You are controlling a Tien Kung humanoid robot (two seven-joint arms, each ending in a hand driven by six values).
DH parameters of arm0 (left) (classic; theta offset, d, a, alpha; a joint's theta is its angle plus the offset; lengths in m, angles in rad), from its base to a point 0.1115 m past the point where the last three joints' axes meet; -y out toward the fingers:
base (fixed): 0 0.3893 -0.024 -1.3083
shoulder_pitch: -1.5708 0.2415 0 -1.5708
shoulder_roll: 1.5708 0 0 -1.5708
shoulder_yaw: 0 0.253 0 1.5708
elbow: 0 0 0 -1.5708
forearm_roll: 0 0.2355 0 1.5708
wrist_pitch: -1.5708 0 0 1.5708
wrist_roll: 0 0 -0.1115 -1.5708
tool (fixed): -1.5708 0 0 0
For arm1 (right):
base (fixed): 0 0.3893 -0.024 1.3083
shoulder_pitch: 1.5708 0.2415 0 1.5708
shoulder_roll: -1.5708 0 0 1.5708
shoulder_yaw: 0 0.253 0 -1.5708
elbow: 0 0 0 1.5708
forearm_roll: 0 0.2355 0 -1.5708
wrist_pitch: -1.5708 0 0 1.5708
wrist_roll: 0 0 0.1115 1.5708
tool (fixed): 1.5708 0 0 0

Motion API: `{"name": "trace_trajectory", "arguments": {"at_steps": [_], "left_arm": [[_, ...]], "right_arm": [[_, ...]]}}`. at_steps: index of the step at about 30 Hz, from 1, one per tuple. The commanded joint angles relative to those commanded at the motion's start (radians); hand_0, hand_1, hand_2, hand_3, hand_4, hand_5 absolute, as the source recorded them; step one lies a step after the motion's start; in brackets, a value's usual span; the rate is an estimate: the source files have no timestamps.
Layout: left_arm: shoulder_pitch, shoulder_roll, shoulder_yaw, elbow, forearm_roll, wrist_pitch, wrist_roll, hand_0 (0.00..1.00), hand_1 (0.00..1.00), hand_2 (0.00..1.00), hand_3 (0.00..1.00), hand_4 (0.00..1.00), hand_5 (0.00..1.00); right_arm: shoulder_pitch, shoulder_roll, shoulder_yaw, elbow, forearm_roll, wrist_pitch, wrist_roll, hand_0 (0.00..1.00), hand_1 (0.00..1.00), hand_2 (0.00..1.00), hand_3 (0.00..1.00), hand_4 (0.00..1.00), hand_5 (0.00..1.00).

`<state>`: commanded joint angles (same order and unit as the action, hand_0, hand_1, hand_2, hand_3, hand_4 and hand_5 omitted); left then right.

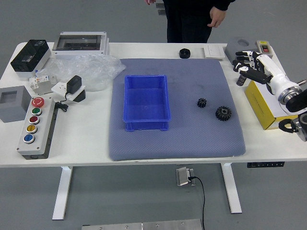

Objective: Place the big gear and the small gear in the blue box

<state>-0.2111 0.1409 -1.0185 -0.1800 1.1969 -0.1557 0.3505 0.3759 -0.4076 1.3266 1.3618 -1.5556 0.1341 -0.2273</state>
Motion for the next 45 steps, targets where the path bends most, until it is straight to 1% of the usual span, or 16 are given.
{"name": "trace_trajectory", "arguments": {"at_steps": [2, 5, 6, 11, 12, 17, 18, 23, 24, 29, 30, 35, 36, 41, 42, 45], "left_arm": [[0.000, 0.000, 0.000, 0.000, 0.000, 0.000, 0.000, 0.828, 0.794, 0.790, 0.797, 0.675, 0.380], [-0.001, -0.001, -0.002, 0.000, 0.002, -0.001, -0.001, 0.828, 0.794, 0.790, 0.797, 0.675, 0.380], [-0.002, -0.001, -0.003, 0.000, 0.003, -0.001, -0.001, 0.829, 0.794, 0.790, 0.793, 0.675, 0.381], [-0.004, -0.001, -0.004, 0.000, 0.006, -0.002, -0.003, 0.829, 0.794, 0.790, 0.793, 0.675, 0.381], [-0.004, -0.001, -0.004, 0.000, 0.006, -0.002, -0.003, 0.829, 0.794, 0.790, 0.793, 0.676, 0.381], [-0.003, 0.000, -0.003, 0.000, 0.008, -0.003, -0.002, 0.829, 0.794, 0.790, 0.793, 0.676, 0.381], [-0.002, 0.000, -0.002, 0.000, 0.008, -0.003, -0.002, 0.828, 0.793, 0.788, 0.791, 0.677, 0.381], [-0.002, 0.000, 0.000, 0.000, 0.008, -0.003, -0.001, 0.828, 0.793, 0.788, 0.791, 0.677, 0.381], [-0.002, 0.001, 0.000, 0.000, 0.008, -0.003, -0.001, 0.828, 0.792, 0.788, 0.786, 0.677, 0.380], [-0.003, 0.001, 0.000, 0.000, 0.011, -0.004, -0.001, 0.828, 0.792, 0.788, 0.786, 0.677, 0.380], [-0.004, 0.001, 0.000, 0.000, 0.011, -0.004, -0.001, 0.828, 0.792, 0.787, 0.780, 0.676, 0.381], [-0.005, 0.002, 0.001, 0.000, 0.012, -0.005, 0.000, 0.828, 0.792, 0.787, 0.780, 0.676, 0.381], [-0.005, 0.002, 0.001, 0.000, 0.013, -0.005, 0.000, 0.828, 0.792, 0.786, 0.777, 0.675, 0.381], [-0.004, 0.001, 0.000, 0.000, 0.015, -0.005, 0.000, 0.828, 0.792, 0.786, 0.777, 0.675, 0.381], [-0.004, 0.001, 0.000, 0.000, 0.015, -0.005, 0.001, 0.828, 0.792, 0.786, 0.776, 0.675, 0.381], [-0.003, 0.001, 0.000, 0.000, 0.015, -0.005, 0.001, 0.828, 0.792, 0.786, 0.776, 0.675, 0.381]], "right_arm": [[0.002, -0.001, -0.007, 0.005, -0.029, 0.009, -0.007, 0.783, 0.740, 0.835, 0.855, 0.624, 0.264], [0.007, -0.003, -0.035, 0.021, -0.134, 0.041, -0.032, 0.783, 0.740, 0.835, 0.855, 0.624, 0.264], [0.009, -0.003, -0.046, 0.026, -0.174, 0.052, -0.041, 0.751, 0.717, 0.833, 0.893, 0.638, 0.141], [0.017, -0.002, -0.091, 0.054, -0.351, 0.098, -0.076, 0.751, 0.717, 0.833, 0.893, 0.638, 0.141], [0.018, -0.002, -0.100, 0.058, -0.384, 0.105, -0.080, 0.740, 0.728, 0.843, 0.899, 0.656, 0.117], [0.023, -0.006, -0.148, 0.081, -0.553, 0.154, -0.099, 0.740, 0.728, 0.843, 0.899, 0.656, 0.117], [0.024, -0.007, -0.159, 0.085, -0.587, 0.166, -0.103, 0.776, 0.756, 0.916, 0.959, 0.676, 0.133], [0.027, -0.012, -0.201, 0.095, -0.710, 0.207, -0.118, 0.776, 0.756, 0.916, 0.959, 0.676, 0.133], [0.028, -0.013, -0.211, 0.095, -0.713, 0.216, -0.122, 0.814, 0.798, 0.954, 0.975, 0.699, 0.150], [0.034, -0.014, -0.247, 0.091, -0.713, 0.249, -0.132, 0.814, 0.798, 0.954, 0.975, 0.699, 0.150], [0.035, -0.013, -0.252, 0.089, -0.713, 0.255, -0.133, 0.831, 0.805, 0.956, 0.962, 0.707, 0.146], [0.041, -0.005, -0.273, 0.075, -0.713, 0.282, -0.138, 0.831, 0.805, 0.956, 0.962, 0.707, 0.146], [0.043, -0.003, -0.276, 0.072, -0.713, 0.287, -0.138, 0.839, 0.816, 0.956, 0.924, 0.722, 0.145], [0.048, 0.005, -0.279, 0.056, -0.713, 0.296, -0.139, 0.839, 0.816, 0.956, 0.924, 0.722, 0.145], [0.050, 0.006, -0.279, 0.052, -0.713, 0.295, -0.138, 0.847, 0.815, 0.942, 0.902, 0.735, 0.159], [0.053, 0.011, -0.277, 0.040, -0.713, 0.292, -0.135, 0.847, 0.815, 0.942, 0.902, 0.735, 0.159]]}}
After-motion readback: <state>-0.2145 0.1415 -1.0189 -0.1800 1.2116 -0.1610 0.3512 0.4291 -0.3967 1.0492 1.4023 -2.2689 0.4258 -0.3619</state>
